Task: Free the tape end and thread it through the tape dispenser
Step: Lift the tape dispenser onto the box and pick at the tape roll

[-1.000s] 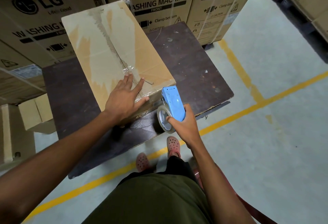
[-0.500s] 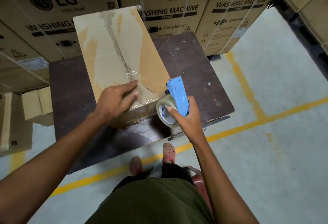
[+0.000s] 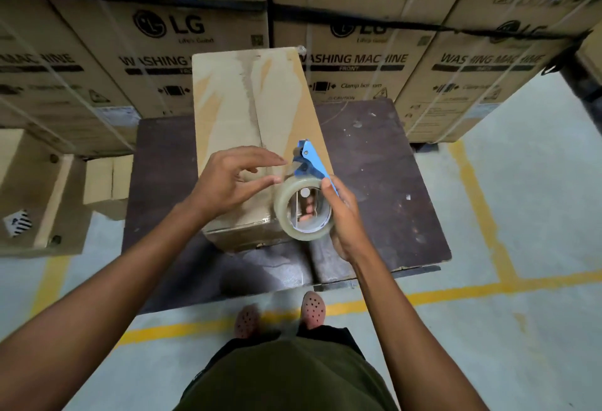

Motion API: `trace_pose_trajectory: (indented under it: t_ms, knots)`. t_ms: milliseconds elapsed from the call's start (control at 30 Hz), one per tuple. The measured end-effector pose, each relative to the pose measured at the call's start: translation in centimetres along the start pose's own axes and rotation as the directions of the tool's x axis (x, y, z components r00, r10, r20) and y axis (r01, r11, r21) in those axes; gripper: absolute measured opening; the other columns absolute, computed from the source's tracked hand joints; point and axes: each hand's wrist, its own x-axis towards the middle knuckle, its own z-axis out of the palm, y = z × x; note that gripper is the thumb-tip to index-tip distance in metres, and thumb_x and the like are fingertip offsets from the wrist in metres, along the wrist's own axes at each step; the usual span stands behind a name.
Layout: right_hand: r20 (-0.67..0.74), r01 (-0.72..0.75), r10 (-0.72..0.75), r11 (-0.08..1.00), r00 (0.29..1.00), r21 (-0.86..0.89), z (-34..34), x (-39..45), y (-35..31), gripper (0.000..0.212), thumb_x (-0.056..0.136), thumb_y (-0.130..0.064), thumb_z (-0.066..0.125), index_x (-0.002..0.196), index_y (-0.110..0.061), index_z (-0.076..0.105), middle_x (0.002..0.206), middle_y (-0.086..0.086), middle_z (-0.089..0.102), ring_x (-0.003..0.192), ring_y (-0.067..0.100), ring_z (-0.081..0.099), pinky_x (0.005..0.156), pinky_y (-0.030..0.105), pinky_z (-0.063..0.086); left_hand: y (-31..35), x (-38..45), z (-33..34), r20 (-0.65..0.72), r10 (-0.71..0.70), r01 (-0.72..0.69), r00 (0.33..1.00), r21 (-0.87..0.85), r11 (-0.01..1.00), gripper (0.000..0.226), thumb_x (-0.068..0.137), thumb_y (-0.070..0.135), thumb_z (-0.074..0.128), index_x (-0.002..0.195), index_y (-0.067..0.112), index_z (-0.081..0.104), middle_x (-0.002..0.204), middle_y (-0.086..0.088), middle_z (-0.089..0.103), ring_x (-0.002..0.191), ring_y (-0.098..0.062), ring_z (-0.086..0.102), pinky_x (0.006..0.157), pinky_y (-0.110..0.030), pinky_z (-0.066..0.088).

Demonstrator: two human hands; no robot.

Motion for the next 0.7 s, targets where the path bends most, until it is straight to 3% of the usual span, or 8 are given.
trace_pose_trajectory:
  t_ms: [100, 267, 367, 467, 500, 633, 700]
  knots:
    - [0.036, -0.03, 0.028, 0.998, 0.999, 0.055, 0.3, 0.9, -0.2, 0.055, 0.098, -0.05, 0.067, 0.119, 0.001, 0.068, 0.114, 0.019, 0.069, 0.108, 0.032, 0.062, 0.106, 0.053, 0.049, -0.2, 0.6, -0.4, -0.031, 0.004, -0.004, 1.0, 0.028, 1.0, 0.034, 0.088, 0.035, 0.089, 0.118, 0.018, 0.084, 0.114, 0.001, 0.083, 0.102, -0.019, 0.077, 0.073, -0.043, 0.063]
    - [0.109, -0.082, 0.075, 0.994, 0.991, 0.067, 0.7, 1.9, -0.3, 0.049, 0.091, -0.057, 0.072, 0.112, -0.012, 0.072, 0.111, 0.019, 0.068, 0.107, 0.033, 0.06, 0.105, 0.055, 0.047, -0.7, 1.0, -0.5, -0.104, 0.071, -0.057, 0.992, 0.13, 0.99, 0.033, 0.09, 0.036, 0.089, 0.115, 0.016, 0.085, 0.111, -0.002, 0.083, 0.095, -0.024, 0.076, 0.067, -0.043, 0.061]
    - [0.144, -0.093, 0.083, 0.994, 0.986, 0.064, 0.6, 2.4, 0.1, 0.039, 0.101, -0.045, 0.063, 0.114, -0.009, 0.072, 0.115, 0.018, 0.07, 0.11, 0.033, 0.061, 0.111, 0.058, 0.045, -0.8, 1.0, -0.2, -0.152, 0.082, -0.062, 0.985, 0.126, 0.99, 0.016, 0.096, 0.024, 0.084, 0.109, 0.015, 0.086, 0.108, 0.0, 0.084, 0.093, -0.023, 0.076, 0.066, -0.043, 0.06]
    - [0.162, -0.128, 0.116, 0.99, 0.98, 0.064, 0.7, 2.7, 0.1, 0.058, 0.098, -0.049, 0.063, 0.119, 0.004, 0.068, 0.117, 0.021, 0.071, 0.111, 0.036, 0.063, 0.111, 0.059, 0.046, -1.0, 1.5, -0.2, -0.18, 0.013, 0.0, 0.984, 0.071, 0.997, 0.009, 0.099, 0.023, 0.08, 0.103, 0.017, 0.087, 0.104, 0.002, 0.083, 0.093, -0.022, 0.076, 0.067, -0.044, 0.061]
    - [0.169, -0.141, 0.13, 0.988, 0.977, 0.056, 0.7, 2.9, 0.2, 0.063, 0.096, -0.051, 0.063, 0.121, 0.006, 0.067, 0.116, 0.021, 0.072, 0.111, 0.035, 0.064, 0.11, 0.059, 0.047, -1.0, 1.7, -0.3, -0.178, -0.004, 0.016, 0.984, 0.066, 0.998, 0.009, 0.098, 0.023, 0.08, 0.101, 0.018, 0.086, 0.102, 0.002, 0.083, 0.094, -0.022, 0.075, 0.068, -0.044, 0.061]
    - [0.186, -0.193, 0.199, 0.98, 0.962, -0.05, 0.9, 4.3, 0.3, 0.045, 0.102, -0.047, 0.053, 0.109, -0.009, 0.076, 0.106, 0.007, 0.08, 0.101, 0.021, 0.072, 0.099, 0.041, 0.053, -1.2, 2.5, -1.5, -0.149, -0.057, 0.072, 0.987, 0.095, 0.993, 0.015, 0.095, 0.035, 0.078, 0.097, 0.021, 0.086, 0.108, 0.007, 0.08, 0.1, -0.022, 0.071, 0.073, -0.043, 0.061]
    - [0.194, -0.177, 0.195, 0.979, 0.961, -0.106, 1.1, 5.2, 0.2, 0.047, 0.102, -0.047, 0.052, 0.109, -0.007, 0.074, 0.105, 0.008, 0.078, 0.1, 0.022, 0.071, 0.095, 0.039, 0.053, -1.2, 3.1, -2.2, -0.104, -0.075, 0.091, 0.992, 0.158, 0.983, 0.02, 0.095, 0.042, 0.075, 0.098, 0.025, 0.085, 0.107, 0.013, 0.08, 0.101, -0.018, 0.073, 0.073, -0.044, 0.063]
